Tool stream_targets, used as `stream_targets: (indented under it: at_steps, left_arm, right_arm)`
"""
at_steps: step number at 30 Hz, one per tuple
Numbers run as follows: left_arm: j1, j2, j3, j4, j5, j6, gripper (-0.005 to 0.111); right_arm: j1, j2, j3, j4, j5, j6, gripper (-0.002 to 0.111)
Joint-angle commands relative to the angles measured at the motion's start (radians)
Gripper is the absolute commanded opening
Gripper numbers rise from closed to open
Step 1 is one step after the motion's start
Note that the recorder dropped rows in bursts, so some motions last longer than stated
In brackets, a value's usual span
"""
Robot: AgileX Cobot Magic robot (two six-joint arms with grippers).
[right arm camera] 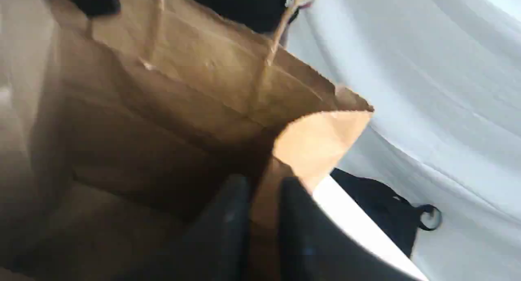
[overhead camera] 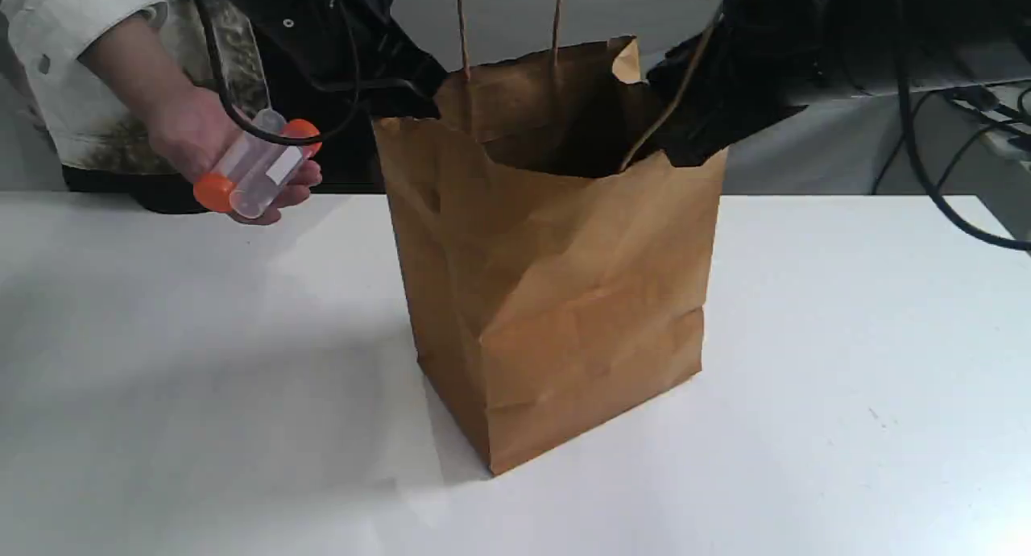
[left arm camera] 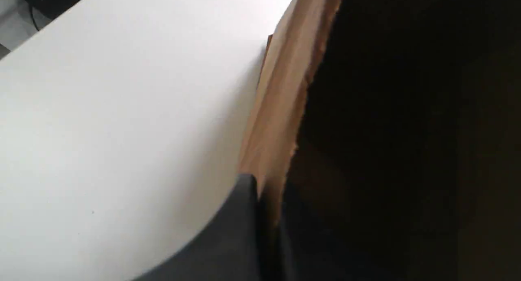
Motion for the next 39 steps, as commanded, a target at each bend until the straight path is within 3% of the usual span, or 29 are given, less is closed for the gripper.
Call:
stream_targets:
  at_steps: [1, 5, 10, 16, 22, 28, 39]
  left_arm:
    - [-0.001, 0.002, 0.000, 0.040, -0.007, -0.024, 0.000]
    - [0.011, 0.015, 0.000, 0.115, -0.007, -0.191, 0.000]
    - [0.025, 0.041, 0.000, 0.112, -0.007, -0.242, 0.000]
    - [0.025, 0.065, 0.000, 0.129, -0.007, -0.289, 0.000]
    - [0.069, 0.107, 0.000, 0.113, -0.007, -0.399, 0.000]
    - [0.089, 0.109, 0.000, 0.067, -0.007, -0.394, 0.000]
    - [0.089, 0.118, 0.000, 0.069, -0.007, -0.387, 0.000]
  right_arm:
    - [-0.004, -0.037, -0.007, 0.170, -0.004, -0.118, 0.000]
    - [-0.004, -0.071, -0.007, 0.210, 0.046, -0.145, 0.000]
    - [-0.002, -0.077, -0.007, 0.210, 0.168, -0.145, 0.000]
    - [-0.001, -0.077, -0.009, 0.260, 0.159, -0.198, 0.000]
    - [-0.001, -0.050, -0.108, 0.273, 0.234, -0.161, 0.000]
    - [-0.001, 0.004, -0.193, 0.157, 0.251, -0.029, 0.000]
    - [0.011, 0.028, -0.199, 0.155, 0.260, -0.037, 0.000]
